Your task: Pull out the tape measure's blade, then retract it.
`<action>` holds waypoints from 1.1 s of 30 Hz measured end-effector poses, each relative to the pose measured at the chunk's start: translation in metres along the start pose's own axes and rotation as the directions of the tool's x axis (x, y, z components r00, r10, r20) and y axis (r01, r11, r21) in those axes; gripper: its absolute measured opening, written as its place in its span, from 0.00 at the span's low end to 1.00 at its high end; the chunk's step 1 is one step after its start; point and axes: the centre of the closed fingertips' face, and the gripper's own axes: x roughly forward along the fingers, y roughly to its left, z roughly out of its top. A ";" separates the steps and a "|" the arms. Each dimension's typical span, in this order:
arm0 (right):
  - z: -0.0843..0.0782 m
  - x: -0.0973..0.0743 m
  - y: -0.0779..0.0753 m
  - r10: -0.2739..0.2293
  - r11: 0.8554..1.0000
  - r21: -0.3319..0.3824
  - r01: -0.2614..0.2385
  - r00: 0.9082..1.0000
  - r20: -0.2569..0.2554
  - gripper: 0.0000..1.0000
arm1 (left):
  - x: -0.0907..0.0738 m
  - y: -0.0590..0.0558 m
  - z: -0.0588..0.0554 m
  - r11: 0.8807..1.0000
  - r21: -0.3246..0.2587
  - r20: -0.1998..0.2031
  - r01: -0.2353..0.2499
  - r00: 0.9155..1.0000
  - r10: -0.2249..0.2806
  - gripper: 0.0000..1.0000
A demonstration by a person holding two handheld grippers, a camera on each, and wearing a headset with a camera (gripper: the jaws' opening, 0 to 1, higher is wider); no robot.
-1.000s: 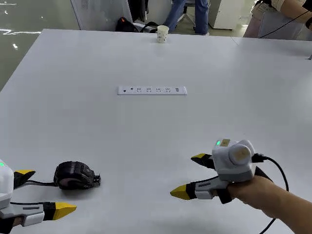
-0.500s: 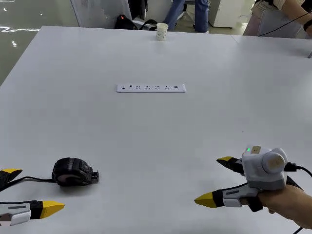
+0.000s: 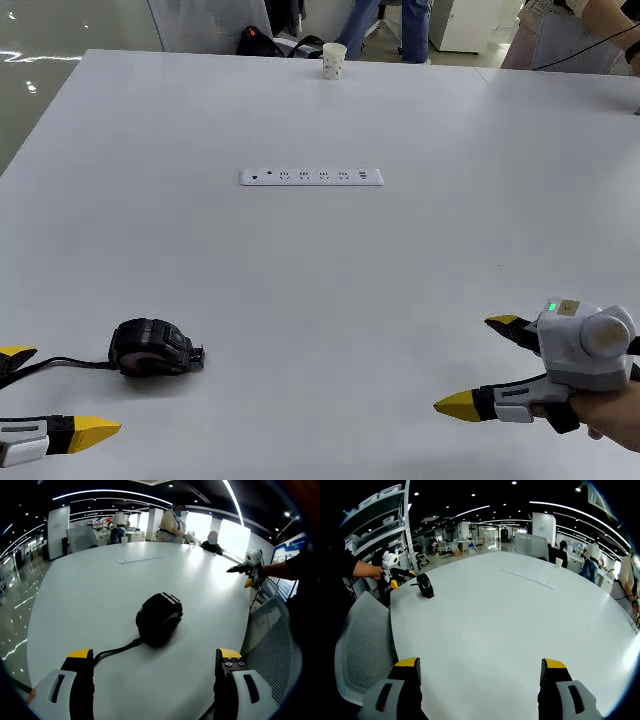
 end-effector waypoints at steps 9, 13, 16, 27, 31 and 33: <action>-0.006 -0.006 -0.001 0.008 1.000 -0.005 -0.008 1.000 -0.012 0.99 | -0.003 -0.001 -0.005 1.000 0.012 -0.012 0.002 1.000 -0.002 0.99; -0.008 -0.006 0.000 0.008 1.000 -0.001 -0.008 1.000 -0.014 0.99 | -0.005 0.001 -0.004 1.000 0.007 -0.009 -0.001 1.000 0.001 0.99; -0.009 -0.006 0.000 0.008 1.000 0.000 -0.008 1.000 -0.019 0.99 | -0.006 0.003 -0.005 1.000 0.008 -0.010 -0.010 1.000 0.010 0.99; -0.011 -0.008 0.002 0.013 1.000 0.004 -0.013 1.000 -0.019 0.99 | -0.008 -0.001 -0.004 1.000 0.000 -0.019 0.010 1.000 -0.010 0.99; -0.011 -0.010 0.000 0.009 1.000 0.001 -0.009 1.000 -0.019 0.99 | -0.009 0.001 -0.004 1.000 0.005 -0.020 0.009 1.000 -0.008 0.99; -0.011 -0.010 0.000 0.007 1.000 0.000 -0.007 1.000 -0.019 0.99 | -0.010 0.003 -0.003 1.000 0.005 -0.018 0.005 1.000 -0.004 0.99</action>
